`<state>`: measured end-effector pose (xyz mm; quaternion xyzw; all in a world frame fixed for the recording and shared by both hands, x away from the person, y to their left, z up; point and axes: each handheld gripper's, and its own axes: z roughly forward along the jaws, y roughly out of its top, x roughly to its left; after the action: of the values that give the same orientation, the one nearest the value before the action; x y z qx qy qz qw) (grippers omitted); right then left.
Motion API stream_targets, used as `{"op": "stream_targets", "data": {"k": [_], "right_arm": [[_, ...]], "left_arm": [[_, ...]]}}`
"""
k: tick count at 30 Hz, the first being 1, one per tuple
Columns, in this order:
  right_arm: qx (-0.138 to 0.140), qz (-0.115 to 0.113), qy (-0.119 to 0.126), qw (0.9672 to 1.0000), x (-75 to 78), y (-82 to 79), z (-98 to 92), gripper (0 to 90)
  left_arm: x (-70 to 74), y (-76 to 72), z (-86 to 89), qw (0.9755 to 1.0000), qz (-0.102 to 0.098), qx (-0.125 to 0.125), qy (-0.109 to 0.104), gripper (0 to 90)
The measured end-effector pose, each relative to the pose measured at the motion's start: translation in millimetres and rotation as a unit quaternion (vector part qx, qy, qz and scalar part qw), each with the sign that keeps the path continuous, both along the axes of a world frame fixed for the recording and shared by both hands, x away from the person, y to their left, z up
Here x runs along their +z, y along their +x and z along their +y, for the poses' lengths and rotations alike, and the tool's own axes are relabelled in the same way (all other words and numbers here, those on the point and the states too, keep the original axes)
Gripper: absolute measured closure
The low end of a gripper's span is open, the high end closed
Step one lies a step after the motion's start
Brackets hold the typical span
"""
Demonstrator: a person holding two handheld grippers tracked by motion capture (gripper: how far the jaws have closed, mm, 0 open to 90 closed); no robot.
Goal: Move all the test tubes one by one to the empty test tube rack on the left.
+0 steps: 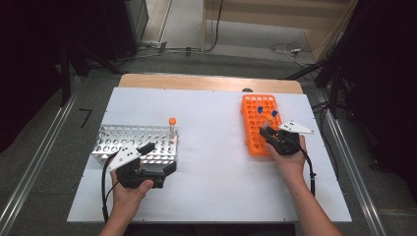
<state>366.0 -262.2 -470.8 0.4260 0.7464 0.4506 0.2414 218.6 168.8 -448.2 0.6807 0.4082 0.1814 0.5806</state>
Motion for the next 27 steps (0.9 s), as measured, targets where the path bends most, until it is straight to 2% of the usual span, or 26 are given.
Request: {"op": "stream_targets", "data": {"k": [3,17,27], "right_arm": [[0.002,-0.011,0.008,0.9999,7.3,-4.3,-1.5,72.8],[0.038,-0.018,0.023,0.9989,23.8,-27.7,2.4,72.8],[0.088,-0.02,0.031,0.9955,27.6,-58.9,15.4,72.8]], "left_arm": [[0.4,-0.2,-0.6,1.0,-0.001,-0.001,0.001,0.0],[1.1,-0.9,-6.2,0.9999,-0.003,-0.008,0.005,0.0],[2.3,-2.0,-11.6,0.9998,-0.004,-0.017,0.006,0.0]]}}
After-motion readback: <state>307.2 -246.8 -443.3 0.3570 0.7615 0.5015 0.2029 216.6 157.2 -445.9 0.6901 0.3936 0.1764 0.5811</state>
